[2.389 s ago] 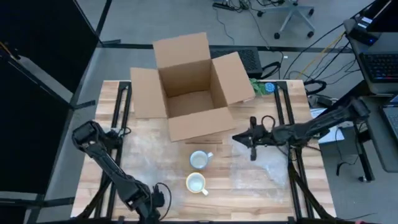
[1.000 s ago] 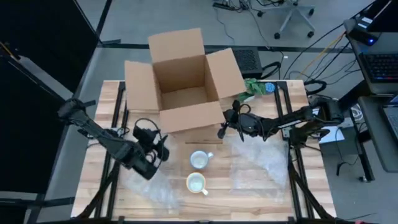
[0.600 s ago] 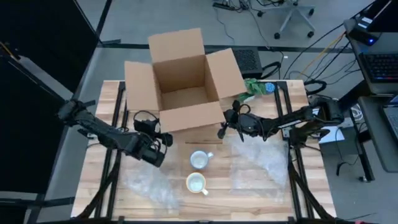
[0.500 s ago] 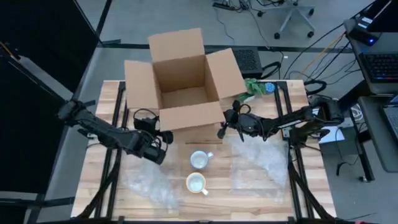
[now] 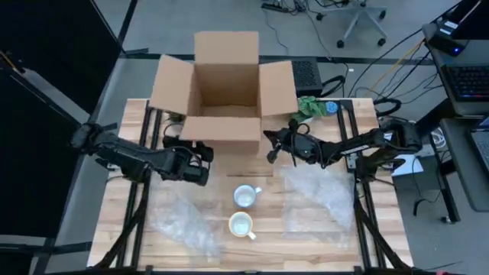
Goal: Wrap mug
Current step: Wrap the yellow mug with bubble wrap
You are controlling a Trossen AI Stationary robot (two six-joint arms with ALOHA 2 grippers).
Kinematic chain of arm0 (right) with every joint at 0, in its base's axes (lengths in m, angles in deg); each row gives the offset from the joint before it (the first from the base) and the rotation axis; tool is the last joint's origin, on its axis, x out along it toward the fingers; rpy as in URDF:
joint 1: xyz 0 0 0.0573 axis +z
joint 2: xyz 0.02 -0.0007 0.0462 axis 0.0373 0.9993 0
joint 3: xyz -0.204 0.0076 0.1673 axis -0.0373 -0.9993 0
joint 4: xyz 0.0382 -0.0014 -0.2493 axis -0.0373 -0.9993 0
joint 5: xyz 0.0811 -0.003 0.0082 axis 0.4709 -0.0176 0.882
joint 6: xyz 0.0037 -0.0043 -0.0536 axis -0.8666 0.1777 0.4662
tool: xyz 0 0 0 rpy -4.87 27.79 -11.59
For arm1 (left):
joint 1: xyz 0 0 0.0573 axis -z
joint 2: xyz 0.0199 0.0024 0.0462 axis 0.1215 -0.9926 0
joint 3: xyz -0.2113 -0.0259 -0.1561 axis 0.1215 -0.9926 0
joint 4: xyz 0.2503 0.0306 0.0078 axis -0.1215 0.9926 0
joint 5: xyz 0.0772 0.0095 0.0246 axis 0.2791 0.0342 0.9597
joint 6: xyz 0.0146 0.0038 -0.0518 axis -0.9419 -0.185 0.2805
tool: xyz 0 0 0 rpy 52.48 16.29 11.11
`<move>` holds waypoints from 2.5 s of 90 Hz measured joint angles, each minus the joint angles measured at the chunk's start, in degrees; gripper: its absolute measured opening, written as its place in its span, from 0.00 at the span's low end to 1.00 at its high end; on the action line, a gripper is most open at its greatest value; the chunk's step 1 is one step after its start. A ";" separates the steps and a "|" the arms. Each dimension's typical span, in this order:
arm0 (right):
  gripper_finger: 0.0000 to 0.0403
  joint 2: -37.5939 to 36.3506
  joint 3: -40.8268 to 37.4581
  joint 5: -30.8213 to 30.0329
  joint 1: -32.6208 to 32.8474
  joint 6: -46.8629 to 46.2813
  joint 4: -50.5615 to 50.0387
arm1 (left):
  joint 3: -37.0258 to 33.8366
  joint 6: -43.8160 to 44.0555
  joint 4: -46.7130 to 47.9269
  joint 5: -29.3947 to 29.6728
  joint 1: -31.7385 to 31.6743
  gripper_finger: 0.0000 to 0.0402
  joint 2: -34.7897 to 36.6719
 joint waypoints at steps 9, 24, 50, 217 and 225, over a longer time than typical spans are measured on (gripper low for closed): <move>0.00 0.00 0.02 0.01 -0.11 -0.21 -0.01 | 0.02 0.03 -0.09 -0.59 0.25 0.44 0.00; 0.00 0.00 0.02 0.85 0.17 -0.22 -0.59 | 0.02 -1.04 0.15 -3.23 1.55 0.44 0.00; 0.00 -0.02 0.02 -0.25 3.84 -0.87 -0.72 | 1.38 -8.58 1.62 -10.39 8.09 0.44 0.24; 0.00 4.24 22.81 -0.61 34.05 -21.56 -37.99 | 4.00 15.55 16.53 -37.40 50.17 0.44 9.67; 0.01 5.60 26.82 -0.36 32.43 -23.86 -44.85 | 3.89 15.69 16.46 -36.10 50.17 0.44 8.83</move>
